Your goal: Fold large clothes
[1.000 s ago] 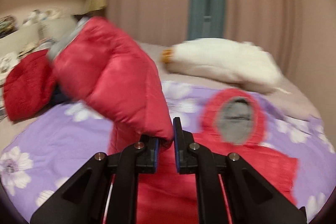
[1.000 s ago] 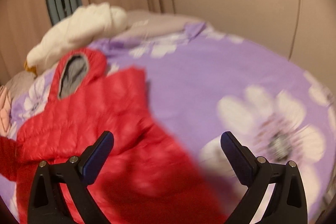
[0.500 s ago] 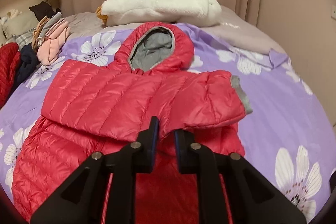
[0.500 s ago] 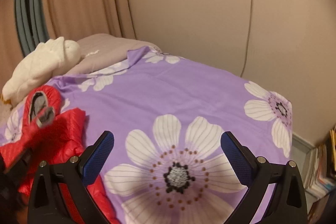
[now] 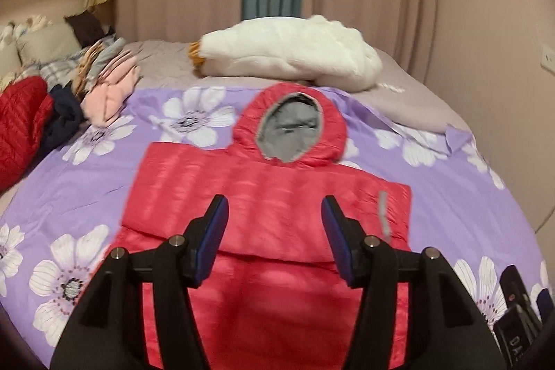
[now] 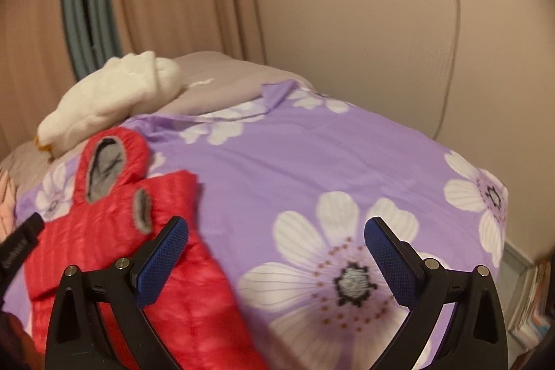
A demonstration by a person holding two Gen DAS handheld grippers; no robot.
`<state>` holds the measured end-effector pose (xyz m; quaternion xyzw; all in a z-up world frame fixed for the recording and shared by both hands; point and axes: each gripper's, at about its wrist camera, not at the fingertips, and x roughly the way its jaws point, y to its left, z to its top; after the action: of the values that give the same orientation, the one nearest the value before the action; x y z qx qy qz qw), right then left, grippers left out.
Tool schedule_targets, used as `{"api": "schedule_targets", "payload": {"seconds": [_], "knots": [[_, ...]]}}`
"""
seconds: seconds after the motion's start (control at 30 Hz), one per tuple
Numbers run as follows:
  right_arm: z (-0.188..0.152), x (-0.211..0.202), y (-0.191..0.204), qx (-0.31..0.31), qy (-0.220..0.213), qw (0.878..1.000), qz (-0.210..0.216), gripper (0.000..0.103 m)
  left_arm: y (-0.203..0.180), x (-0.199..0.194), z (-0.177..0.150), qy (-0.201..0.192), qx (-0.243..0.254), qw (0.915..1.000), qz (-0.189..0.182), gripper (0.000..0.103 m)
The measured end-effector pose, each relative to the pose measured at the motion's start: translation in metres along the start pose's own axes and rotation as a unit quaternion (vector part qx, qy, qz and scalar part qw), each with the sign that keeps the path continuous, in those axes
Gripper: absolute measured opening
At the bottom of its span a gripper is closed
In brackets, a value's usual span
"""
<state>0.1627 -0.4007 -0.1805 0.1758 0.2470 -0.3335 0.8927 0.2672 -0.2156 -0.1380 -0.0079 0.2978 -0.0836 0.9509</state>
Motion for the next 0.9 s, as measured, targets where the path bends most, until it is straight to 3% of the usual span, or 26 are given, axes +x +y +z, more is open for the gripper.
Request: {"api": "schedule_targets", "payload": {"seconds": [0.43, 0.8, 0.83, 0.87, 0.9], "knots": [[-0.008, -0.013, 0.072, -0.046, -0.004, 0.998, 0.045, 0.102, 0.118, 0.004, -0.001, -0.007, -0.103, 0.9911, 0.085, 0.05], [-0.002, 0.001, 0.137, -0.115, -0.033, 0.99, 0.069, 0.102, 0.162, 0.042, 0.002, 0.005, -0.135, 0.9841, 0.116, 0.05], [0.002, 0.009, 0.145, -0.117, -0.044, 0.99, 0.066, 0.099, 0.163, 0.053, 0.002, 0.006, -0.135, 0.9839, 0.117, 0.049], [0.005, 0.017, 0.152, -0.121, -0.05, 0.989, 0.065, 0.087, 0.164, 0.062, 0.002, 0.009, -0.136, 0.9834, 0.12, 0.046], [0.006, 0.025, 0.158, -0.126, -0.048, 0.989, 0.063, 0.069, 0.166, 0.077, -0.002, 0.017, -0.137, 0.9815, 0.132, 0.043]]}}
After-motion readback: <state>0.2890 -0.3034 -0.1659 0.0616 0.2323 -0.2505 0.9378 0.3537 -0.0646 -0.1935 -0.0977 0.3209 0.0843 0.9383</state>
